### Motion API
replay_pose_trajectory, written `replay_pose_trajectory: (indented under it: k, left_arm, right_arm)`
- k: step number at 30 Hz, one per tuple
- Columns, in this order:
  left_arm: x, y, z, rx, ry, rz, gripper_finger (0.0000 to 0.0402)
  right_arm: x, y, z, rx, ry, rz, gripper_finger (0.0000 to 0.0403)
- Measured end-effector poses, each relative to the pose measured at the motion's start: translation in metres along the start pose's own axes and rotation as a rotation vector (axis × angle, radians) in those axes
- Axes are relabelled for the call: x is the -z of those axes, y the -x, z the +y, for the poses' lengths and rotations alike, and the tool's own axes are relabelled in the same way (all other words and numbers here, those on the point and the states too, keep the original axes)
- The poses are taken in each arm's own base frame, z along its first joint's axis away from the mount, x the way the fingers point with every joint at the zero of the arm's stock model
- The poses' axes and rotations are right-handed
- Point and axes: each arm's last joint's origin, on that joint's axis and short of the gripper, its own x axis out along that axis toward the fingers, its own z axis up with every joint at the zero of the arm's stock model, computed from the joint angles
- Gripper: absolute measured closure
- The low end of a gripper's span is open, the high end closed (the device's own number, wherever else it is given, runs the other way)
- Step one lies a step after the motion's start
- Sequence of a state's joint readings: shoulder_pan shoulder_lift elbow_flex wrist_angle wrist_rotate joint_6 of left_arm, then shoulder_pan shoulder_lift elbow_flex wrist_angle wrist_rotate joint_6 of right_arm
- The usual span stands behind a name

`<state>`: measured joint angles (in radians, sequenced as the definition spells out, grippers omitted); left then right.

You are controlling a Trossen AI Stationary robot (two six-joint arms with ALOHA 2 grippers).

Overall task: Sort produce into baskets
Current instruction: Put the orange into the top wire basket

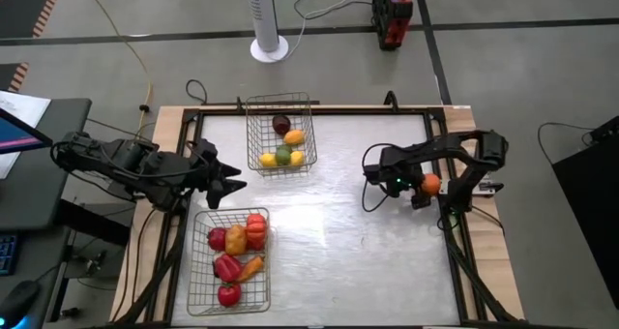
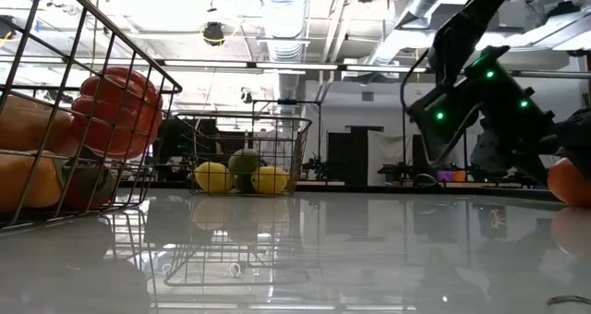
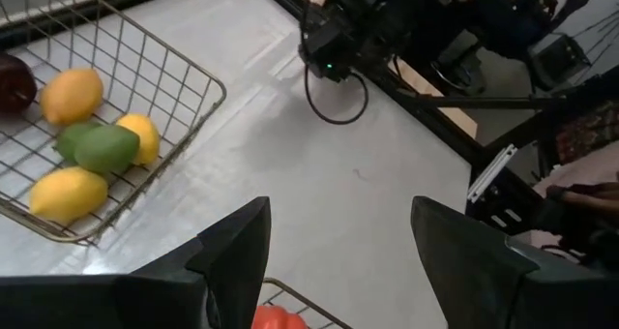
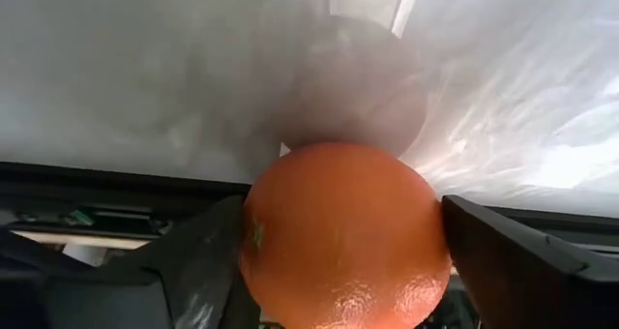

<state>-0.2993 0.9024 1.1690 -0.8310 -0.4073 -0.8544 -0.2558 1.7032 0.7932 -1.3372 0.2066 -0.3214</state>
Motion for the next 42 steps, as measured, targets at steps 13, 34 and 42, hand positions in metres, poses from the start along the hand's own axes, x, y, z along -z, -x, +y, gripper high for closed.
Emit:
replay_pose_trajectory:
  k: [13,34,42]
  left_arm:
    - [0.0,0.002,0.0,0.023,-0.006,0.017,0.0163]
    - [-0.011,0.009,0.01,-0.042,0.046,-0.107,0.0163]
    - [-0.018,0.033,0.018,-0.087,-0.082,-0.311,0.0163]
  right_arm:
    - [-0.013,0.081,-0.017,0.047,-0.058,-0.178,0.0075]
    - [-0.004,0.289,-0.036,0.308,-0.31,-1.457,0.0076]
    - [-0.045,0.289,-0.074,0.092,-0.475,-1.599,0.0036]
